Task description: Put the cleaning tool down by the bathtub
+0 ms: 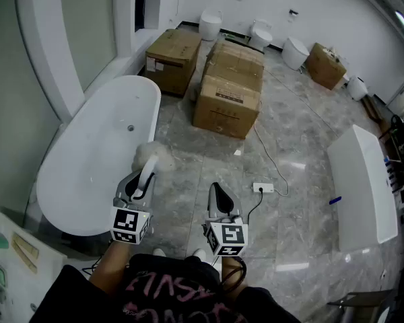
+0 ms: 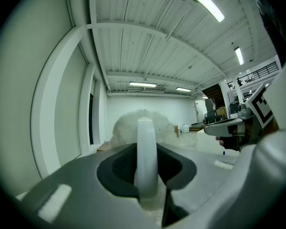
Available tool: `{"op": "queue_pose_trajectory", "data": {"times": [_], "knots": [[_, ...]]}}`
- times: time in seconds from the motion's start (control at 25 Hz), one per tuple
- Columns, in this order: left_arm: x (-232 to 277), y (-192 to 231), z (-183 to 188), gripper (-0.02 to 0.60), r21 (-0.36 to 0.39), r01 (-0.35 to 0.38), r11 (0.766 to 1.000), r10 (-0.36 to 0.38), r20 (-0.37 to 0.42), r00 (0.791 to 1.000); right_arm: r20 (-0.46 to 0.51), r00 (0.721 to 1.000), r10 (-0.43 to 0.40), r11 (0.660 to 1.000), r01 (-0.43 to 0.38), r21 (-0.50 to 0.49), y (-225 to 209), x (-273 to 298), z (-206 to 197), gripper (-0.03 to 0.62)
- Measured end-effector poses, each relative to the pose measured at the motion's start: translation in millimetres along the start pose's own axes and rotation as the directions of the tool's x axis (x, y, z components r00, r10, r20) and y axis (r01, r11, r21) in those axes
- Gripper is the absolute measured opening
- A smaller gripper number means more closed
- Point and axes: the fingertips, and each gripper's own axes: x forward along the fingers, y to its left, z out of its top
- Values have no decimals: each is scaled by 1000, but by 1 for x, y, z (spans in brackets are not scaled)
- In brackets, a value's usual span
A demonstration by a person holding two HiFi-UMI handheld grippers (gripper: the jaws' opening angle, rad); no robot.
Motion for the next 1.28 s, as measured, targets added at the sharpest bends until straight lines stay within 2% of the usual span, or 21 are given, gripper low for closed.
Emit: {"op": "queue_pose_trajectory", "data": {"times": [0.56, 0.84, 1.28], "knots": [[3, 6, -7, 87, -13, 25, 1000, -25, -6, 1000, -20, 1000, -16, 1000, 15, -4, 8, 7, -7, 23], [2, 17, -15, 87, -23, 31, 999, -31, -8, 999, 0, 1000, -9, 1000, 9, 23, 15, 11, -7, 25], [33, 23, -40, 87, -22, 44, 999, -46, -64, 997, -67, 998, -11, 999, 14, 45, -2, 36, -40, 25]]}}
